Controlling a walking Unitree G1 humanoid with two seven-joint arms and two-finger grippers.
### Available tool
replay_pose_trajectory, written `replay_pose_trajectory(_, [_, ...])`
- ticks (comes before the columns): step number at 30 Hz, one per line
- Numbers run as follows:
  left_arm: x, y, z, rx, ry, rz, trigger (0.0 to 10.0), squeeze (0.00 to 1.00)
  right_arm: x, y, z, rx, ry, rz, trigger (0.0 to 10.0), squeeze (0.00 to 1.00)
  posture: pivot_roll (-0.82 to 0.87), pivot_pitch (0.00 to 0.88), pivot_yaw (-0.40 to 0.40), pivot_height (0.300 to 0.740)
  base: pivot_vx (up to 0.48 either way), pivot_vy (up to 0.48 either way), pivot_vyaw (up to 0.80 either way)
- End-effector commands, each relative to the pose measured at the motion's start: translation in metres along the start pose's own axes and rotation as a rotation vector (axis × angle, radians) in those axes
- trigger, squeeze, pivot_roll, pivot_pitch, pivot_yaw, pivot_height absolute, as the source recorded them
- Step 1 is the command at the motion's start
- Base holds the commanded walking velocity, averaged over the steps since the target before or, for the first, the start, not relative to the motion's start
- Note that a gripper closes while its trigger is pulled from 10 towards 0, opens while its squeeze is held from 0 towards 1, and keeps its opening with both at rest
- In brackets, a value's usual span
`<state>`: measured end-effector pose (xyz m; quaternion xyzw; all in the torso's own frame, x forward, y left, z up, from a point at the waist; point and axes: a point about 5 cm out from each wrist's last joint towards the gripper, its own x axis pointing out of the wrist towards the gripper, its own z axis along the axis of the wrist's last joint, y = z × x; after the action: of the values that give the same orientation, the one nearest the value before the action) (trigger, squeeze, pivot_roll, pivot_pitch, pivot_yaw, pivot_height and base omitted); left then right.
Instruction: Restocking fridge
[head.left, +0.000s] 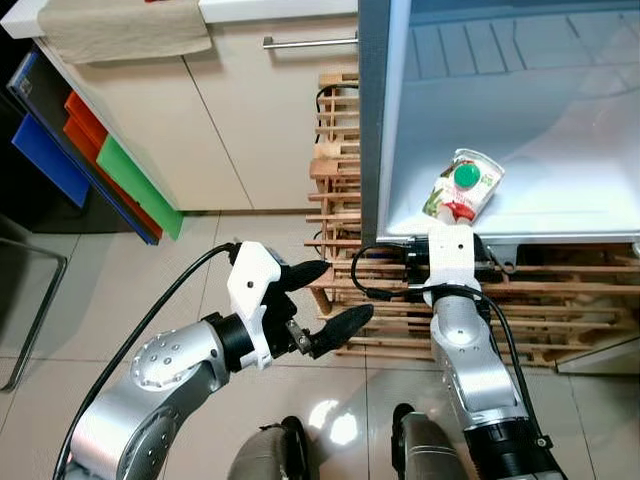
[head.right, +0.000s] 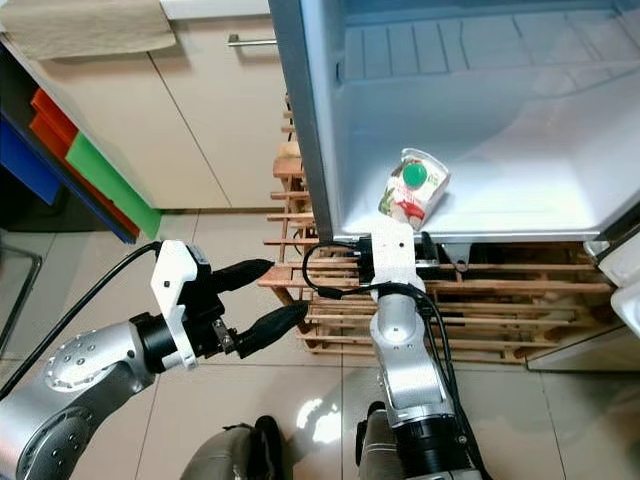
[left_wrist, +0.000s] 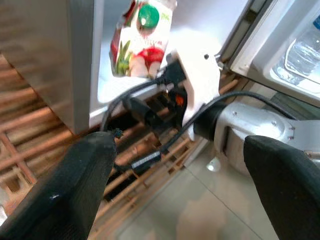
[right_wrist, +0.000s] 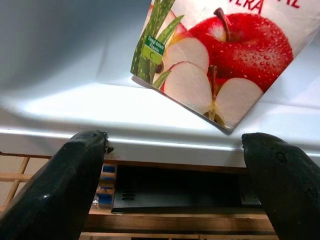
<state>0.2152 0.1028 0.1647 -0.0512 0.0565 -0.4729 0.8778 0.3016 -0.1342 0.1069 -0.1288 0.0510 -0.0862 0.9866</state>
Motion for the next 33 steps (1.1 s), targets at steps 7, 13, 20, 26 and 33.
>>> replay_pose_trajectory(7, [-0.003,-0.009,0.002,-0.026,0.014,-0.009,10.0,0.00,0.007,-0.010,0.024,-0.027,-0.094,-0.069,10.0,0.00,0.03,0.309,0.134,0.740,0.000,0.000,0.00])
replay_pose_trajectory(13, [-0.006,-0.011,-0.003,-0.042,0.046,-0.022,10.0,0.00,-0.007,-0.010,0.015,0.016,-0.026,-0.032,10.0,0.00,0.02,0.304,0.123,0.740,0.000,0.000,0.00])
replay_pose_trajectory(20, [-0.002,-0.012,-0.015,-0.087,0.102,-0.041,10.0,0.00,-0.050,-0.005,-0.012,0.073,0.144,0.055,10.0,0.00,-0.03,0.286,0.110,0.740,0.000,0.000,0.00])
replay_pose_trajectory(26, [0.005,-0.010,-0.015,-0.087,0.080,-0.036,10.0,0.00,-0.048,-0.024,0.005,0.046,0.070,-0.020,10.0,0.00,-0.05,0.258,0.103,0.740,0.000,0.000,0.00])
replay_pose_trajectory(33, [0.008,-0.011,-0.015,-0.088,0.069,-0.036,10.0,0.00,-0.030,-0.042,0.018,-0.014,-0.004,-0.103,10.0,0.00,-0.05,0.232,0.096,0.740,0.000,0.000,0.00])
